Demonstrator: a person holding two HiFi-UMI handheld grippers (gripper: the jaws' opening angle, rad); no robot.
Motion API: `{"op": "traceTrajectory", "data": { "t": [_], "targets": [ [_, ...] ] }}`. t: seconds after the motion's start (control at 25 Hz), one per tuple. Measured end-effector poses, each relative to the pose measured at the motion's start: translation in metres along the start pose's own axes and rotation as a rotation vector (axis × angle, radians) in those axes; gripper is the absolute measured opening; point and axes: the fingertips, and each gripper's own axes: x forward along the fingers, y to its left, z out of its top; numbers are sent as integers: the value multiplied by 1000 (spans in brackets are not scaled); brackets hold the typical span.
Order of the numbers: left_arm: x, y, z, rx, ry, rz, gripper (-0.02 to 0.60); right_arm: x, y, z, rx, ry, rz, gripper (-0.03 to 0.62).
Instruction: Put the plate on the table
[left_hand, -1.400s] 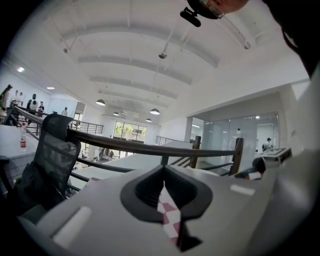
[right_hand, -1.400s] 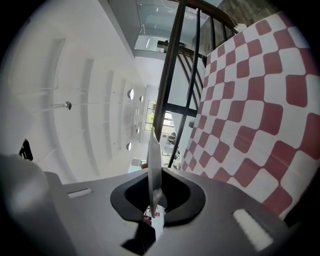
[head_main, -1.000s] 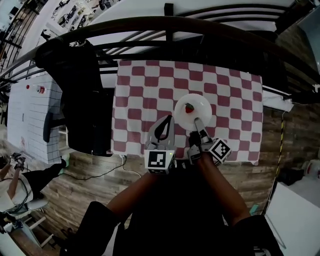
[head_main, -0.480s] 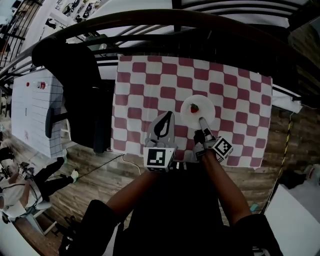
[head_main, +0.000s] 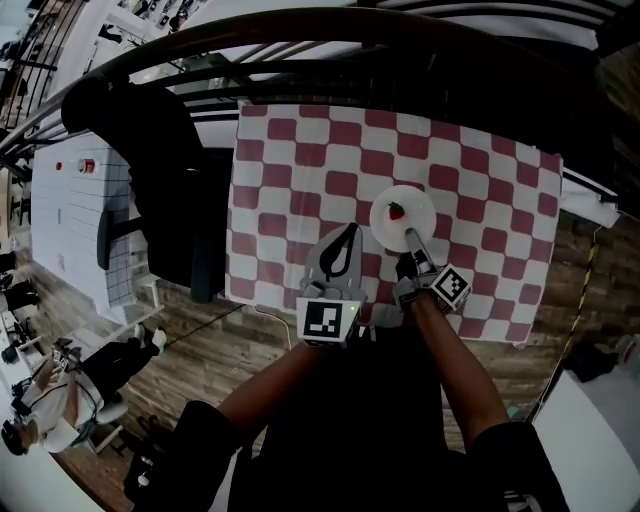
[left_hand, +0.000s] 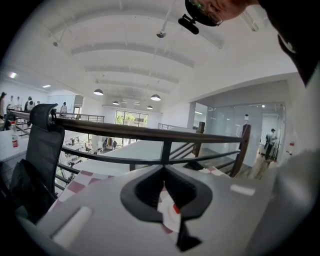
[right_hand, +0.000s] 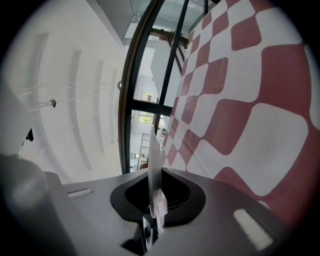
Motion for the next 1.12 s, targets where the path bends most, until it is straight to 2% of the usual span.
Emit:
{"op": "traceTrajectory", "data": {
  "t": [0.2, 0.36, 0.56, 0.72, 1.12],
  "targets": [
    [8, 5, -7, -15, 26, 12, 11, 10, -16, 3, 24, 17, -20, 20],
    [11, 6, -10, -2, 37, 13, 11, 26, -6, 7, 42, 10, 107, 20],
    [14, 5, -13, 2, 42, 15, 9, 27, -28, 6, 52, 30, 35, 20],
    [17, 3, -12, -5, 44, 6, 11, 33, -27, 4, 83, 33, 84, 21],
    [15, 0, -19, -24, 50, -3, 11, 43, -42, 2, 113, 63, 51, 23]
  ]
}}
